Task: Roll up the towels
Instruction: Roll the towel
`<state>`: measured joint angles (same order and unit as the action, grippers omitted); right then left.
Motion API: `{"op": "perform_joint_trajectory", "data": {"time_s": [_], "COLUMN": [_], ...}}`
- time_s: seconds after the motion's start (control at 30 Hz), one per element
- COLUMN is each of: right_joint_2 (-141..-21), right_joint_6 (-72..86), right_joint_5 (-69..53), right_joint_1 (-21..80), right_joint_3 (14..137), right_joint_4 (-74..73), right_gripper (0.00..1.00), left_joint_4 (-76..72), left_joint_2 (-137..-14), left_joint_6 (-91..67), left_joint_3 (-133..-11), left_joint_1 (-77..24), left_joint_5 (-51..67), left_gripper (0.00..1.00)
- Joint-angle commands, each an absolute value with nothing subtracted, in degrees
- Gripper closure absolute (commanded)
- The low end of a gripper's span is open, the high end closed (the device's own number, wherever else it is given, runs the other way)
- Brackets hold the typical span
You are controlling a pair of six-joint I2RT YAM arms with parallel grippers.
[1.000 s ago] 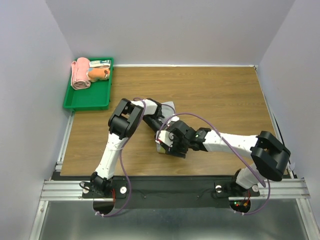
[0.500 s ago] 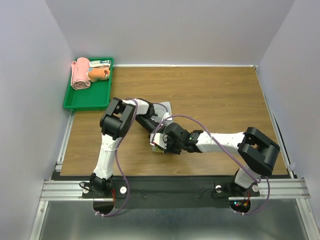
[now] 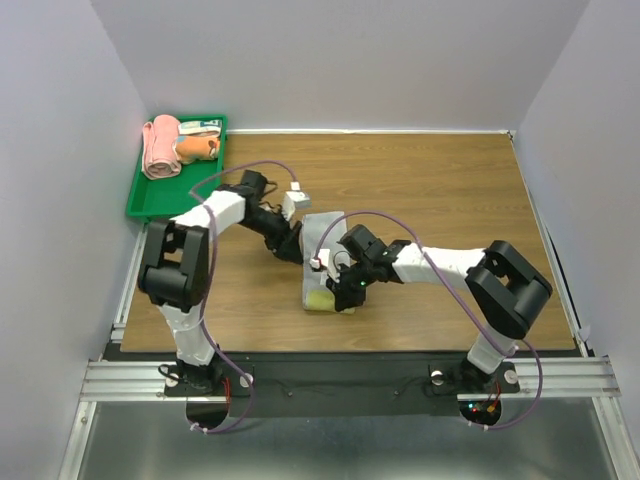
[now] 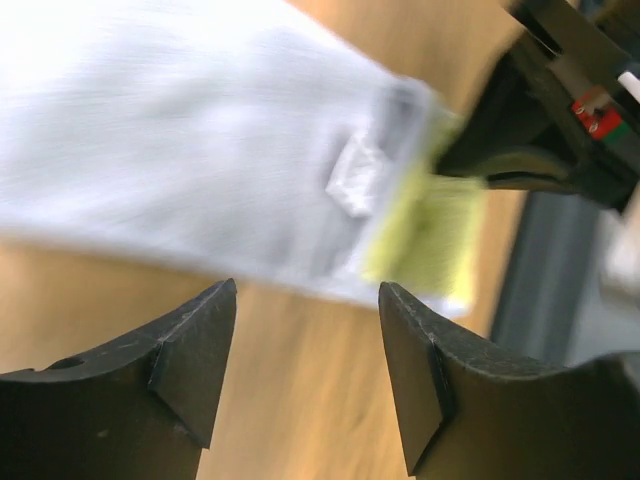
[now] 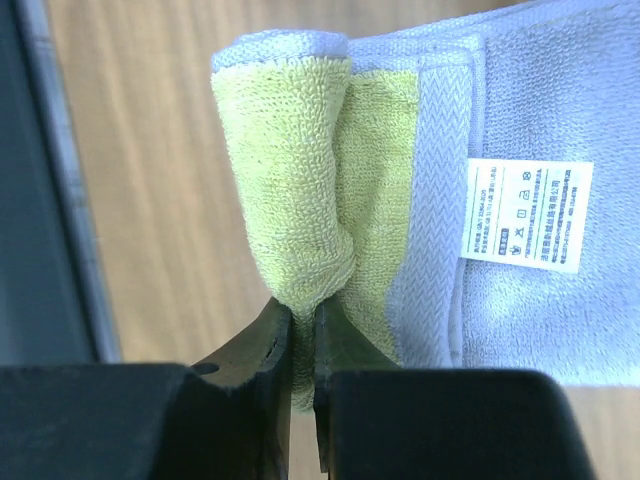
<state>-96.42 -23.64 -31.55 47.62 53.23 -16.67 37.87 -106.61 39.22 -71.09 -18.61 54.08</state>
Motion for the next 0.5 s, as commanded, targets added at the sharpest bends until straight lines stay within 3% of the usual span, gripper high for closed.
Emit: {"op": "perform_joint_trajectory", "data": {"time_s": [0.0, 0.17, 0.23, 0.3, 0.43, 0.47], "right_joint_2": [-100.1, -106.42, -110.1, -113.1, -119.78, -120.84], "right_joint_6": [-20.31, -18.99, -18.11, -17.67, -18.02, -17.93], "right_joint_5": [-41.82, -49.03, -52.9, -55.88, -60.2, -60.99], "right_joint_1": [45.97, 43.77, 42.72, 41.84, 40.43, 40.08], "right_joint_3": [55.72, 60.8, 63.26, 65.02, 69.69, 70.57], "right_joint_4": [-24.86, -28.56, -30.32, -32.77, -37.35, -37.96], "right_gripper": [1.0, 1.0, 0.99, 0.99, 0.99, 0.99], "left_joint_4": [30.17, 24.01, 21.72, 19.35, 19.6, 19.6], "left_joint_2": [-96.37, -80.38, -71.78, -66.06, -54.51, -50.66], "left_joint_6": [37.01, 37.09, 38.83, 40.76, 46.83, 47.89], "left_joint_3": [-67.6, -63.99, -59.96, -54.44, -44.76, -42.65], "left_joint_1": [-9.88, -5.63, -5.71, -6.59, -16.41, -23.48], "left_joint_5": [51.77, 45.71, 43.6, 41.15, 32.19, 29.99], "left_gripper": [0.29, 0.18, 0.06, 0.02, 0.02, 0.02]}}
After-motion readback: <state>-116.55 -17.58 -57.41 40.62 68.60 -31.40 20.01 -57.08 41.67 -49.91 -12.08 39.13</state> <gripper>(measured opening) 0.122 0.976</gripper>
